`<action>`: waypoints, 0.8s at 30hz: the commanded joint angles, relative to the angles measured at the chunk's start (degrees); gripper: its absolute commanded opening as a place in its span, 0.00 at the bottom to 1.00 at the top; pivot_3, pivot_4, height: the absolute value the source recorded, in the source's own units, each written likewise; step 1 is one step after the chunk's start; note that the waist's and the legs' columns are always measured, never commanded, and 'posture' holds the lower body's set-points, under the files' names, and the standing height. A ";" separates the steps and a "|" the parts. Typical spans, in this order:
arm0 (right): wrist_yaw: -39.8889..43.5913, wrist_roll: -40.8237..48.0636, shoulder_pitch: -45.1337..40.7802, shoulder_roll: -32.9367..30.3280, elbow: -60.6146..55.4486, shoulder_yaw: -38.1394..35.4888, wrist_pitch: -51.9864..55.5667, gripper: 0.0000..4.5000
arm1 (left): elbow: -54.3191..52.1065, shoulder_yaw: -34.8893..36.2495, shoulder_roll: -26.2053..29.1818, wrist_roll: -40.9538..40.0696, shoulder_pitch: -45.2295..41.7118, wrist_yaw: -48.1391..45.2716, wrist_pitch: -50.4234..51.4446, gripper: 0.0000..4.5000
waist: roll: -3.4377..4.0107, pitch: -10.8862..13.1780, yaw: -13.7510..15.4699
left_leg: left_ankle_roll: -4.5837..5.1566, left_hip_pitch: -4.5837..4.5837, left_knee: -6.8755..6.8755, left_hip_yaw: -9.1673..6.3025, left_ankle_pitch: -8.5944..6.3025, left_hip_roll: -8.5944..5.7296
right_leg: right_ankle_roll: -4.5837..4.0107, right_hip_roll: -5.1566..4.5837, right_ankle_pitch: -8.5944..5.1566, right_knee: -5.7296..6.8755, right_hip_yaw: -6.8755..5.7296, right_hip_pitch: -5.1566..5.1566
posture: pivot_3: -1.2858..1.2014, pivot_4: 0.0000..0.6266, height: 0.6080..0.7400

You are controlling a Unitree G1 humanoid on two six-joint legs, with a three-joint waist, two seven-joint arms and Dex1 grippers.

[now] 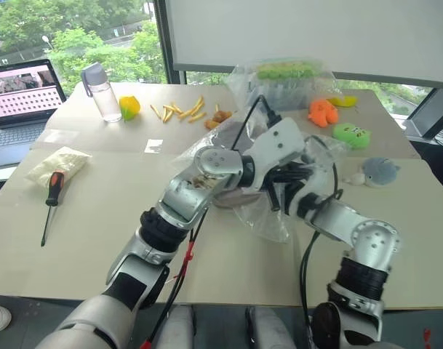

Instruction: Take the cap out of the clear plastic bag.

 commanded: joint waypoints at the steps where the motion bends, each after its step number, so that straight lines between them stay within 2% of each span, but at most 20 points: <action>1: 3.85 -7.90 3.89 -10.22 -3.45 9.33 1.25 0.00 | 1.53 1.53 0.91 1.11 -1.41 1.36 -1.51 0.00 | 0.02 -0.01 0.05 | 0.00 0.00 0.00 0.00 0.00 -0.03 | 0.02 -0.04 -0.01 0.00 0.00 0.01 | 0.52 0.24 1.00; 2: 5.91 -10.59 4.25 -13.95 -4.43 13.61 0.22 0.00 | 1.66 1.49 0.90 0.97 -1.53 1.28 -1.63 0.00 | 0.04 -0.02 0.09 | 0.00 0.00 0.00 0.00 0.00 -0.05 | 0.02 -0.04 -0.01 -0.01 0.00 0.02 | 0.52 0.24 1.00; 4: 7.86 -7.32 3.57 -11.84 -4.69 13.41 -0.22 0.00 | 2.00 1.40 0.94 0.81 -1.76 1.11 -1.90 0.00 | 0.04 -0.03 0.04 | 0.00 0.00 0.02 0.00 0.00 -0.10 | 0.03 -0.11 -0.01 -0.02 0.00 0.01 | 0.52 0.24 1.00; 6: 11.15 -13.29 3.11 -16.22 -6.01 20.43 -3.63 0.00 | 2.36 1.35 0.91 0.65 -2.03 0.92 -2.30 0.00 | 0.06 -0.05 -0.09 | 0.00 0.03 0.04 0.00 0.00 -0.08 | 0.03 -0.08 -0.01 0.00 0.00 0.04 | 0.52 0.24 1.00; 8: 12.25 -15.36 3.36 -15.47 -5.02 21.88 -5.17 0.00 | 2.90 1.56 0.62 0.53 -2.46 1.06 -2.85 0.00 | 0.07 -0.06 -0.18 | 0.00 0.03 0.05 0.00 0.00 -0.12 | 0.05 -0.12 0.00 0.00 0.01 0.02 | 0.52 0.24 1.00; 10: 14.83 -20.28 3.02 -18.27 -4.44 27.36 -7.36 0.00 | 4.35 2.75 -0.35 0.16 -3.18 2.13 -4.06 0.00 | 0.09 -0.06 -0.09 | 0.00 0.04 0.09 0.00 0.00 -0.10 | 0.05 -0.10 0.01 0.00 0.00 0.05 | 0.52 0.24 1.00; 12: 16.60 -23.62 2.89 -18.21 -2.51 29.51 -10.04 0.00 | 7.60 4.57 -1.57 0.39 -4.83 4.20 -7.23 0.00 | 0.08 -0.06 0.21 | 0.00 0.00 0.15 0.00 0.00 -0.13 | 0.08 -0.12 0.02 0.00 0.00 0.06 | 0.52 0.24 1.00; 14: 16.25 -24.77 2.71 -13.48 1.21 26.71 -13.76 0.00 | 12.37 6.66 -3.00 1.10 -7.21 6.94 -12.01 0.00 | 0.08 -0.06 0.54 | 0.00 -0.03 0.35 0.00 0.00 -0.14 | 0.11 -0.13 0.04 -0.03 -0.01 0.12 | 0.52 0.24 1.00; 17: 11.39 -14.52 0.98 1.93 7.08 12.07 -16.04 0.00 | 18.20 10.05 -5.30 0.33 -10.45 10.21 -16.65 0.00 | 0.02 -0.08 0.63 | 0.01 -0.16 0.65 0.01 0.00 -0.11 | 0.24 -0.11 0.13 -0.04 0.00 0.12 | 0.52 0.24 1.00; 18: 10.25 -13.02 0.43 4.89 8.17 8.68 -16.22 0.00 | 19.52 11.09 -6.02 -0.10 -11.19 11.01 -17.78 0.00 | 0.04 -0.08 0.50 | 0.01 -0.23 0.69 0.00 0.00 -0.05 | 0.28 -0.05 0.16 -0.06 -0.03 0.11 | 0.52 0.24 1.00; 20: 7.81 -10.87 -0.11 8.46 9.97 3.52 -15.87 0.00 | 21.63 13.76 -7.61 -1.08 -12.43 13.78 -20.67 0.00 | 0.07 -0.07 0.49 | 0.01 -0.31 0.67 0.00 0.01 -0.06 | 0.33 -0.05 0.21 -0.03 0.00 0.03 | 0.52 0.24 1.00; 24: -1.96 1.06 -3.28 14.75 13.91 -8.45 -18.60 0.00 | 23.26 16.28 -8.78 -2.41 -13.25 15.45 -23.64 0.00 | 0.08 -0.06 0.60 | 0.07 -0.46 0.57 0.00 -0.01 -0.07 | 0.72 -0.03 0.44 -0.01 0.00 -0.11 | 0.52 0.24 1.00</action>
